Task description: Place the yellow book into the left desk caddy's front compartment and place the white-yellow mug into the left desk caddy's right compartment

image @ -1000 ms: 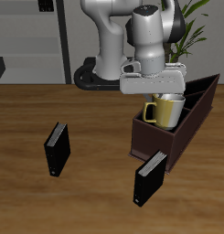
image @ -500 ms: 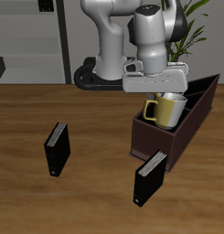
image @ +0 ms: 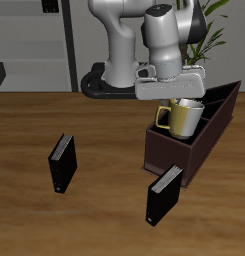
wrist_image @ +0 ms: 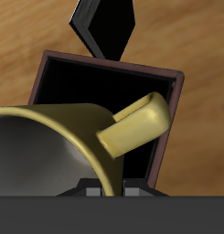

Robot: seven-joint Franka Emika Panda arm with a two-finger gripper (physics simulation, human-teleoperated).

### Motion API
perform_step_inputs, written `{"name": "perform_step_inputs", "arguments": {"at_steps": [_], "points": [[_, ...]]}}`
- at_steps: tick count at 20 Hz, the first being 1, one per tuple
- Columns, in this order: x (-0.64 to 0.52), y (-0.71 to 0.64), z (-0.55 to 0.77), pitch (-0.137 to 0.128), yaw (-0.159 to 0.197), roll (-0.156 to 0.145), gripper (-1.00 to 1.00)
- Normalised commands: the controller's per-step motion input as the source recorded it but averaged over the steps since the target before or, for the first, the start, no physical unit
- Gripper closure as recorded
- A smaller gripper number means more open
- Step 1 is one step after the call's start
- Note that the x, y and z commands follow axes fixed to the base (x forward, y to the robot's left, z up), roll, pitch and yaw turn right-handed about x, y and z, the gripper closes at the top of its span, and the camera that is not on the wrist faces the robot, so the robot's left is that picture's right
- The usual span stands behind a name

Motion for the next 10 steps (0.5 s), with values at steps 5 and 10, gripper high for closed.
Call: {"name": "perform_step_inputs", "arguments": {"at_steps": [5,10], "points": [[0.12,-0.04,-0.12,0.036,0.017,-0.018,1.00],[0.06,-0.02,-0.11,0.030,-0.008,-0.006,1.00]]}}
